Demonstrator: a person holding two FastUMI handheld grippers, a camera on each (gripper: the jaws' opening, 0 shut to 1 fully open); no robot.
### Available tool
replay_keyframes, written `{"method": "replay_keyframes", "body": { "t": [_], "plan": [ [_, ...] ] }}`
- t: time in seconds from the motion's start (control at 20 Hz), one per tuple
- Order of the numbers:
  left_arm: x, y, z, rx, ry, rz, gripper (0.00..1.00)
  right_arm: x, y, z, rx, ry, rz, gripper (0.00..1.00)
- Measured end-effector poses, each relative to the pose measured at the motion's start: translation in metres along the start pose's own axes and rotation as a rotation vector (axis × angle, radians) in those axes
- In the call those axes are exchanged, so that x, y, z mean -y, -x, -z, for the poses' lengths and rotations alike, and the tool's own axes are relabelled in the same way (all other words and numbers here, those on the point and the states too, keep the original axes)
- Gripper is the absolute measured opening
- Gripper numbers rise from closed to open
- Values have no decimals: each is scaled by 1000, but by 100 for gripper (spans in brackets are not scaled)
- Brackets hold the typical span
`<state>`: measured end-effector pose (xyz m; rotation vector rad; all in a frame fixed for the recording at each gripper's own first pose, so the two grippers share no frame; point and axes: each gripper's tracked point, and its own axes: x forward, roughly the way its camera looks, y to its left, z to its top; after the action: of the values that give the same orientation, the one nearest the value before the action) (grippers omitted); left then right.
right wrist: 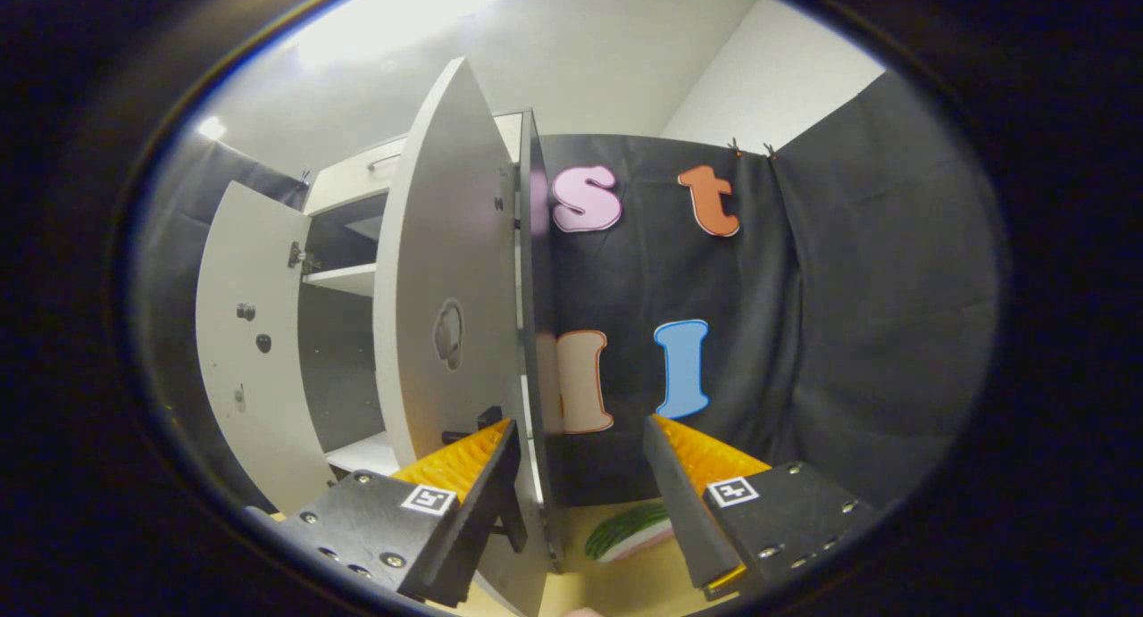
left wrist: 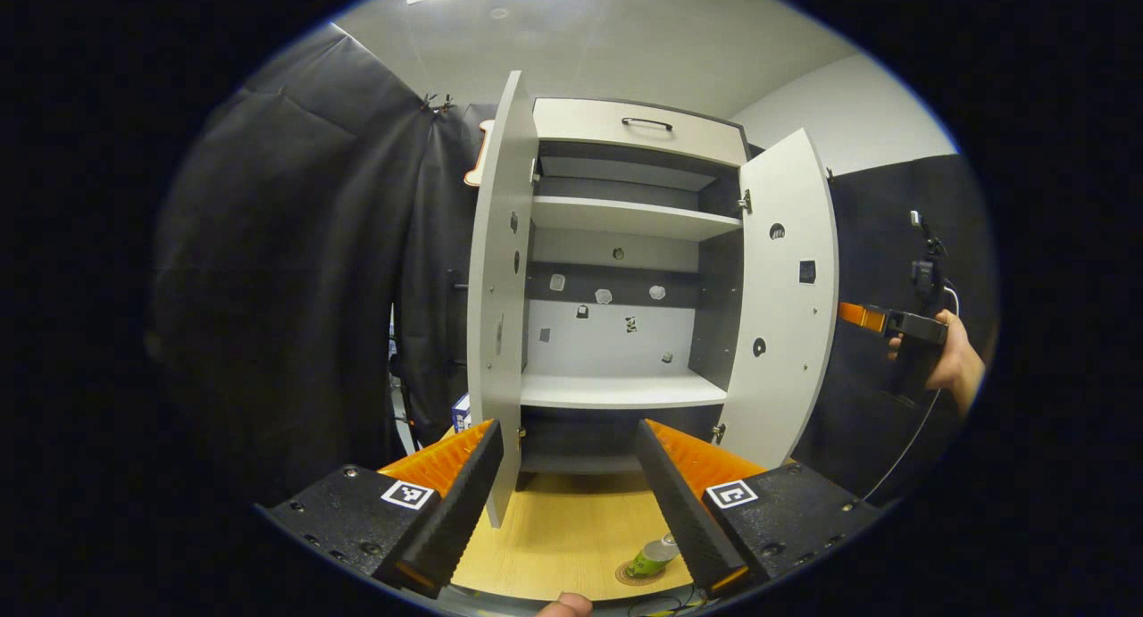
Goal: Grasp the bottle in the cabinet with the left hand and place it on the coaster, then close the right door with the right hand and the left door with the left hand.
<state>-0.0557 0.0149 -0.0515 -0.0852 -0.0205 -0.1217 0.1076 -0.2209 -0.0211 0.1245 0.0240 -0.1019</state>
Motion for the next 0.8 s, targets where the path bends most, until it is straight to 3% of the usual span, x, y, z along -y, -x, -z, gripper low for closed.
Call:
{"method": "replay_keyframes", "body": {
  "t": [0.35, 0.6, 0.8],
  "plan": [
    [10, -26, -30, 68, -40, 64, 95, -24, 4, -1, 0, 14, 6, 87],
    [8, -44, -30, 41, -55, 109, 95, -60, 3, 3, -18, 15, -40, 87],
    [3, -52, -32, 44, -51, 124, 95, -75, 3, 6, -20, -14, 0, 87]
  ]
}}
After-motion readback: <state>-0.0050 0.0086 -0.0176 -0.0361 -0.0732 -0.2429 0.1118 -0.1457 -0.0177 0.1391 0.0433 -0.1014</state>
